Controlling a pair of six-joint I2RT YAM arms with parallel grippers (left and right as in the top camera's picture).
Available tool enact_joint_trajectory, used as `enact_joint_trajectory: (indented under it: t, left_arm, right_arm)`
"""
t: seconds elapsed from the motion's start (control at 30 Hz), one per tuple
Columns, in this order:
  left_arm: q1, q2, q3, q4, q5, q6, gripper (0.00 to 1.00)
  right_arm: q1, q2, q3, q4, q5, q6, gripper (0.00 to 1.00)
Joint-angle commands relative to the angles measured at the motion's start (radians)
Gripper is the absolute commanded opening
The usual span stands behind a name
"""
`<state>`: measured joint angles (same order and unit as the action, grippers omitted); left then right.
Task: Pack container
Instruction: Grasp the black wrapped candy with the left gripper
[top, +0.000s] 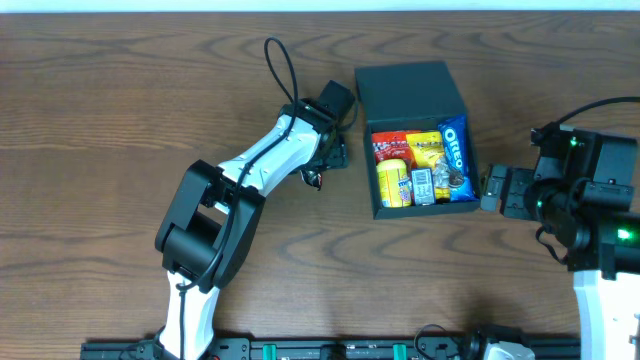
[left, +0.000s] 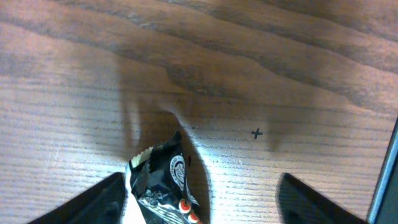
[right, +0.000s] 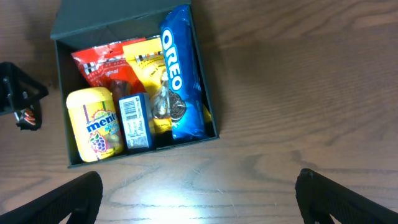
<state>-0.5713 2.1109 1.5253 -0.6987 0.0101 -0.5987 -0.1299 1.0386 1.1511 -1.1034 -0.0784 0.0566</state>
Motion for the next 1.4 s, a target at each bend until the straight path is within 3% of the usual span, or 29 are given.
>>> enact_joint_trajectory:
  t: [0.0,0.1,0.27,0.33,0.43,0.77,0.83,0.9,1.0,1.2,1.37]
  left_arm:
    - [0.003,0.002,-0.008,-0.001,-0.021,0.000,0.70]
    - [0.003,0.002,-0.008,-0.003,-0.021,0.000,0.63]
    - [0.003,0.002,-0.008,-0.011,-0.021,0.000,0.62]
    - [0.003,0.002,-0.008,-0.022,-0.021,0.000,0.75]
    - [0.005,0.002,-0.008,-0.047,-0.021,0.000,0.82]
    - [-0.005,0.002,-0.008,-0.100,-0.022,0.000,0.82]
    - [-0.005,0.002,-0.008,-0.092,-0.021,0.000,0.80]
    - [-0.005,0.002,-0.008,-0.086,-0.017,-0.001,0.68]
    - [-0.005,0.002,-0.008,-0.087,-0.002,-0.008,0.60]
    - [-0.005,0.002,-0.008,-0.087,0.041,-0.014,0.51]
    - [-0.008,0.002,-0.008,-0.090,0.054,-0.015,0.35]
  right_arm:
    - [-0.007,-0.002,0.012,0.000,-0.009,-0.002,0.99]
    - [-0.007,-0.002,0.012,-0.001,-0.009,-0.002,0.99]
    - [-0.007,-0.002,0.012,-0.001,-0.009,-0.002,0.99]
    - [-0.007,-0.002,0.012,-0.001,-0.009,-0.002,0.99]
    - [-0.007,-0.002,0.012,-0.001,-0.008,-0.002,0.99]
    - [-0.007,-0.002,0.012,0.000,-0.008,-0.002,0.99]
    - [-0.007,-0.002,0.012,0.000,-0.008,-0.002,0.99]
    - [-0.007,-0.002,0.012,0.000,-0.008,-0.002,0.99]
    - [-0.007,-0.002,0.012,0.000,-0.008,-0.002,0.99]
    - [-0.007,-0.002,0.012,0.000,-0.008,-0.002,0.99]
    - [-0.007,-0.002,0.012,0.000,-0.008,-0.002,0.99]
